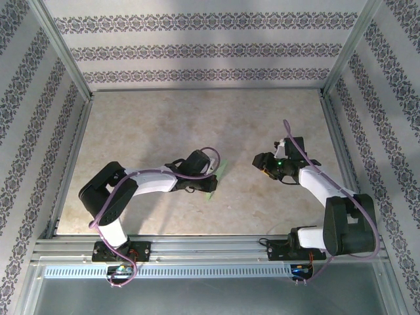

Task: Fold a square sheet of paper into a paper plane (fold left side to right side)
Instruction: Fold the wing for the fifth time at the center of the table.

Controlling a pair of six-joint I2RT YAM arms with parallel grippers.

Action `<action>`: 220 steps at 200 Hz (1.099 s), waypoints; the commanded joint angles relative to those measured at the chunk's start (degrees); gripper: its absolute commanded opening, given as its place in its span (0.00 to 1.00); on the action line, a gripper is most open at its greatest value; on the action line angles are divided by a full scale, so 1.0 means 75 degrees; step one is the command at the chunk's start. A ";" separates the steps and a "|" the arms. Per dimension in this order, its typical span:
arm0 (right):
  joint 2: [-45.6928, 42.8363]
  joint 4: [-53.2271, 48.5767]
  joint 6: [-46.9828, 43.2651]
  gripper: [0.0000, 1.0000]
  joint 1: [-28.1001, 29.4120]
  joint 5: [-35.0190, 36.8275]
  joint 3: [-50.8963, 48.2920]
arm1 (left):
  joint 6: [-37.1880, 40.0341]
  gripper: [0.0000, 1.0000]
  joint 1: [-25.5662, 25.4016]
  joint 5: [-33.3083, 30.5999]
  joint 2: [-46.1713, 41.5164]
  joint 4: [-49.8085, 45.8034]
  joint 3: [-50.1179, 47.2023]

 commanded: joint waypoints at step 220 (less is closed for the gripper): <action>0.2624 0.2891 0.1898 0.42 0.2775 0.1044 0.0720 | -0.4038 0.00 0.0563 0.1464 0.1097 0.6239 -0.1863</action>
